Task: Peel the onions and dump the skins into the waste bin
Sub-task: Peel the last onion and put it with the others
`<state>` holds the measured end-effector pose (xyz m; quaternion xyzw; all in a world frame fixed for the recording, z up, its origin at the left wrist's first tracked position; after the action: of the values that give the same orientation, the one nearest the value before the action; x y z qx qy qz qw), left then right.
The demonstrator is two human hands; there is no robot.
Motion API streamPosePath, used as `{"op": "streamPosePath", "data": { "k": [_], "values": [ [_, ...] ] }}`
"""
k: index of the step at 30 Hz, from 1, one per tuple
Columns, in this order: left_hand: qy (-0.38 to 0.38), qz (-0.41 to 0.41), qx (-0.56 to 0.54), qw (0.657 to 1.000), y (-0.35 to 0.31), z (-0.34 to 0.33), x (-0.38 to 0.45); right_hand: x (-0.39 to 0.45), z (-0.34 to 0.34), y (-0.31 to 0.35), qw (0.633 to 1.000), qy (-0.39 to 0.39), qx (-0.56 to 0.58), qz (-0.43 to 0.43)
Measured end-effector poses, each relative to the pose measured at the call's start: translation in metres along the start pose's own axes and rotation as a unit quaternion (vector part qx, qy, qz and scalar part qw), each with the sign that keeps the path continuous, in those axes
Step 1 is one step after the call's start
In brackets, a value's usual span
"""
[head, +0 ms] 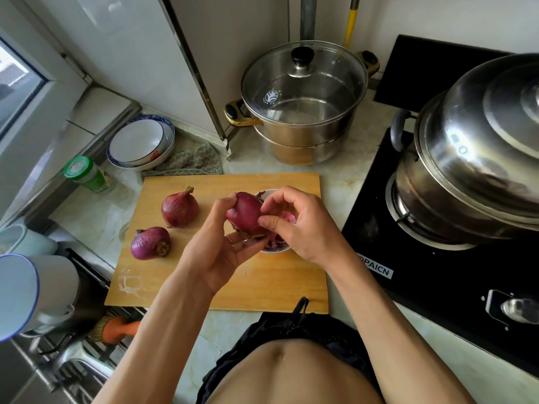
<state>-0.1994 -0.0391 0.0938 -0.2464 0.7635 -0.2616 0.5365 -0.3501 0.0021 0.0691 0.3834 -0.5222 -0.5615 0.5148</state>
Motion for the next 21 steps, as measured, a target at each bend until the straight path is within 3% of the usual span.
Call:
{"op": "streamPosePath", "data": {
  "k": [14, 21],
  "values": [
    [0.04, 0.033, -0.15, 0.987, 0.01, 0.006, 0.004, -0.005, 0.013, 0.001, 0.994, -0.064, 0.088, -0.001],
    [0.078, 0.012, -0.165, 0.983, 0.005, 0.017, 0.0, 0.002, 0.005, -0.024, 0.991, -0.103, -0.076, -0.044]
  ]
}}
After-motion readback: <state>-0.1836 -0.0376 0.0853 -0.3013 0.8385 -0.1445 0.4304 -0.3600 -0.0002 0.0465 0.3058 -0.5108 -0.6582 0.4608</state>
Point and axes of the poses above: each hand's wrist, its own x-axis towards the middle knuckle, its own z-axis out of the back of the hand, y = z × x, the point moved 2 cm from there along x, towards the middle knuckle, and after that the axes turned 1 degree about x, right-handed, at the moved point
